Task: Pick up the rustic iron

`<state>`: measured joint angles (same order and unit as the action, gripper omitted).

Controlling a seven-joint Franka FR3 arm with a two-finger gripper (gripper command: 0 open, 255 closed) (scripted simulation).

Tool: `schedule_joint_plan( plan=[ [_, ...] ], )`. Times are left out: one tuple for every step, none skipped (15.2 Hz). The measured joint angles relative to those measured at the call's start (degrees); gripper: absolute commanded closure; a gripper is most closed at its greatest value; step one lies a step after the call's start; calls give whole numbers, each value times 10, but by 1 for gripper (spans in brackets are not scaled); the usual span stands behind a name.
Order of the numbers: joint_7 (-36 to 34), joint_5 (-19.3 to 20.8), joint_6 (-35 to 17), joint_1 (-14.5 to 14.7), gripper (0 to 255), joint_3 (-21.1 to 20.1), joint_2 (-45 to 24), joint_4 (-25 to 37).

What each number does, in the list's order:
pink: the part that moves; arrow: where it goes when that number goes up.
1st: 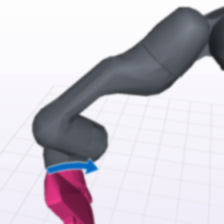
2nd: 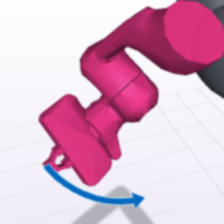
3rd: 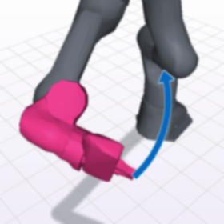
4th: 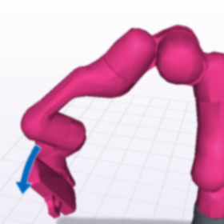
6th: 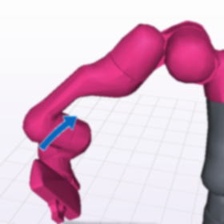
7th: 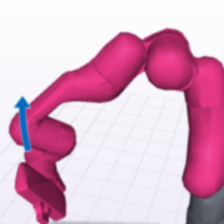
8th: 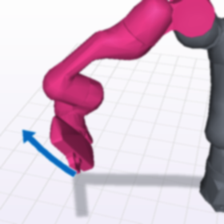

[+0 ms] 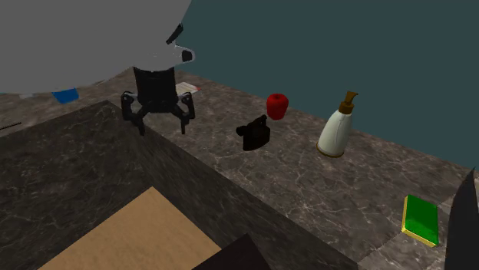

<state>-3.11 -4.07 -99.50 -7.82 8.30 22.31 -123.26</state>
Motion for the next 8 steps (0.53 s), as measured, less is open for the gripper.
schedule_joint_plan(
  plan=[
    [1, 1, -8, -6, 0, 8, -17, 8],
    [-3, 1, -13, -10, 0, 12, -29, 15],
    [-6, 0, -19, -15, 0, 18, -46, 26],
    [-7, -1, -23, -19, 0, 25, -64, 38],
    [-10, -2, -30, -23, 0, 30, -78, 44],
    [-12, -4, -38, -28, 0, 35, -94, 51],
    [-13, -6, -42, -33, 0, 42, -113, 66],
    [-17, -8, -44, -37, 0, 46, -125, 74]
  ],
)
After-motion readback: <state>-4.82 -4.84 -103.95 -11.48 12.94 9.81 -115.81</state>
